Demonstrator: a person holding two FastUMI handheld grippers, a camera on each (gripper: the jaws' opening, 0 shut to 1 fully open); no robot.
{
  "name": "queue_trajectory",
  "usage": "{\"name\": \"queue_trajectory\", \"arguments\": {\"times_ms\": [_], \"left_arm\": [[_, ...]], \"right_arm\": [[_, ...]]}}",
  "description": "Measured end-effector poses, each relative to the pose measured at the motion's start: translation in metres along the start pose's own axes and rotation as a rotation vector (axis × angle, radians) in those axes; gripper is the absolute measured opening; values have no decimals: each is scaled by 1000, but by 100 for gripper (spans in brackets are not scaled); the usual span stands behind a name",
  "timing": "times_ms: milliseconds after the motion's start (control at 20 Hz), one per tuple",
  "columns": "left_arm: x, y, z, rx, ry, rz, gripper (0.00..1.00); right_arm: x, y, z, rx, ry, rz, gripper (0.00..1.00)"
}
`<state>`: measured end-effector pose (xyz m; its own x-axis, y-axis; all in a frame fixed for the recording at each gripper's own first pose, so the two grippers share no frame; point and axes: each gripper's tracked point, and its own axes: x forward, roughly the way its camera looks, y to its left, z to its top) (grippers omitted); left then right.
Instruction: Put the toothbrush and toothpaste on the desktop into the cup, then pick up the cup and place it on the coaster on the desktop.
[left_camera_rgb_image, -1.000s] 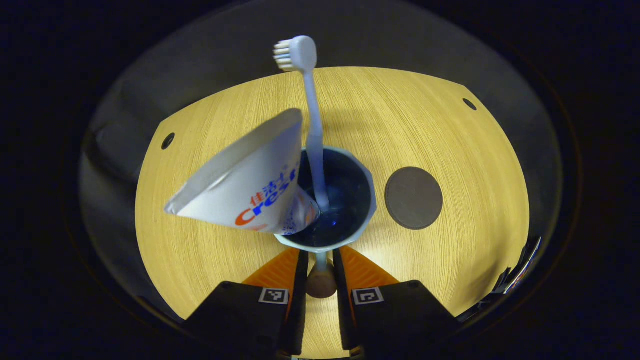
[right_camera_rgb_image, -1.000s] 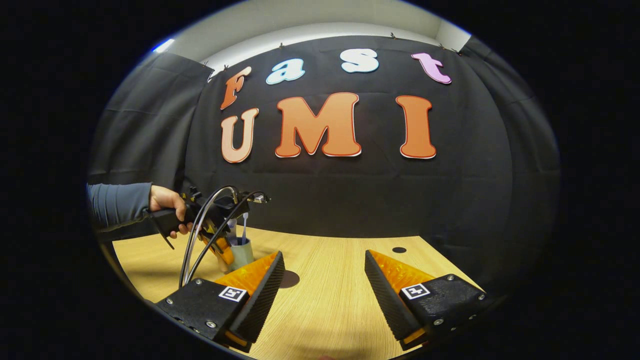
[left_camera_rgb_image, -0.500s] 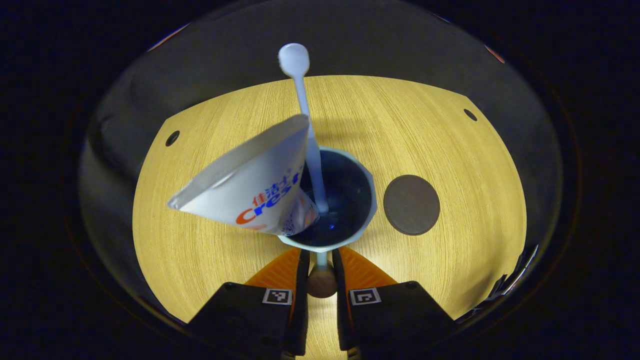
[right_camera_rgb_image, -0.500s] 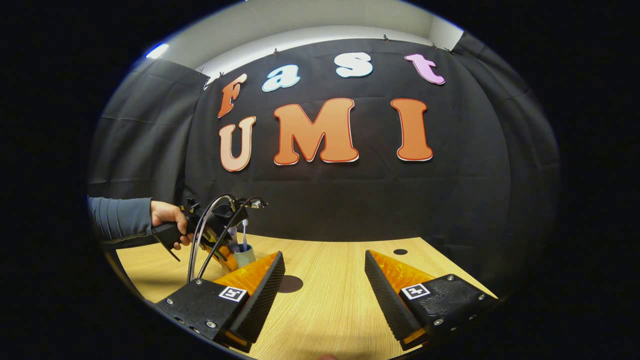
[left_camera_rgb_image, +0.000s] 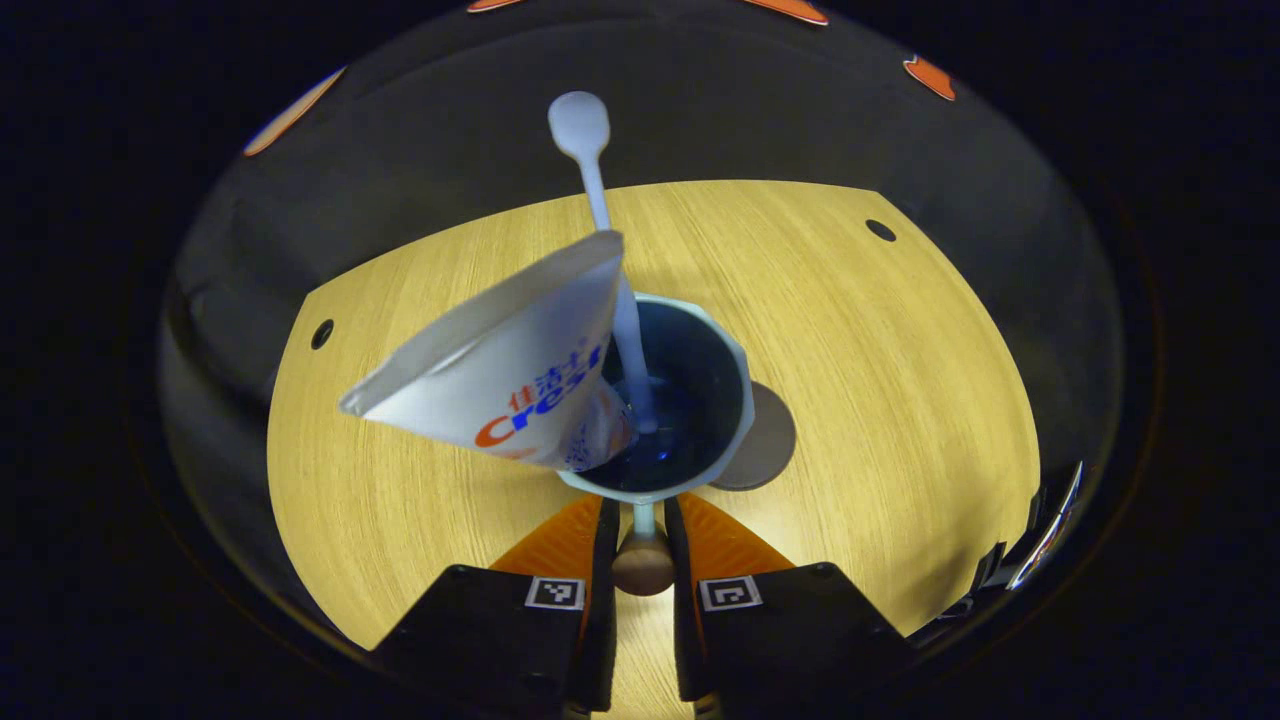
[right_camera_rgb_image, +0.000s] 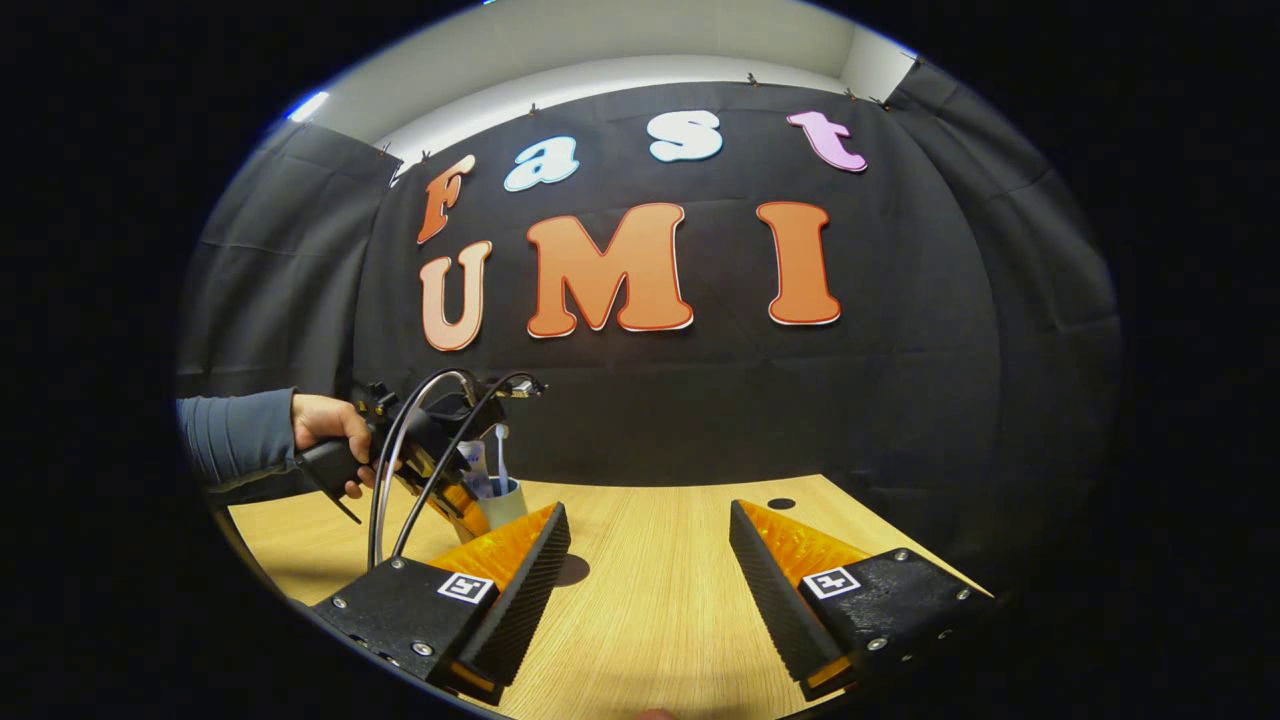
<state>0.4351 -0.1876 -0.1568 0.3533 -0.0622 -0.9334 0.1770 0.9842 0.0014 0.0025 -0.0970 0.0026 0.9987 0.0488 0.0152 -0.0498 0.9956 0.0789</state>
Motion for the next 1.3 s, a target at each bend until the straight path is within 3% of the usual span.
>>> {"name": "queue_trajectory", "arguments": {"times_ms": [50, 400, 600, 700, 800, 900, 1100, 1200, 1300], "left_arm": [[6, -32, 15, 9, -3, -7, 27], [34, -140, 37, 76, 14, -36, 28], [71, -177, 39, 90, 30, -35, 28], [93, -171, 36, 80, 37, -43, 28], [120, -155, 24, 70, 51, -45, 29], [102, -148, 28, 78, 30, -41, 29], [117, -140, 34, 72, 30, -68, 29], [122, -135, 44, 73, 18, -79, 33], [126, -131, 56, 81, -7, -97, 47]], "right_arm": [[-1, -2, 0, -1, -2, -3, 97], [-11, -20, -8, 18, 9, -40, 96], [-14, -27, -12, 35, 18, -59, 96], [-15, -28, -13, 36, 20, -65, 100], [-16, -29, -13, 28, 21, -72, 97], [-14, -27, -13, 20, 24, -76, 97], [-12, -17, -12, 18, 25, -66, 96], [-9, -13, -16, -1, 40, -62, 96], [-8, -13, -13, -19, 44, -72, 97]]}}
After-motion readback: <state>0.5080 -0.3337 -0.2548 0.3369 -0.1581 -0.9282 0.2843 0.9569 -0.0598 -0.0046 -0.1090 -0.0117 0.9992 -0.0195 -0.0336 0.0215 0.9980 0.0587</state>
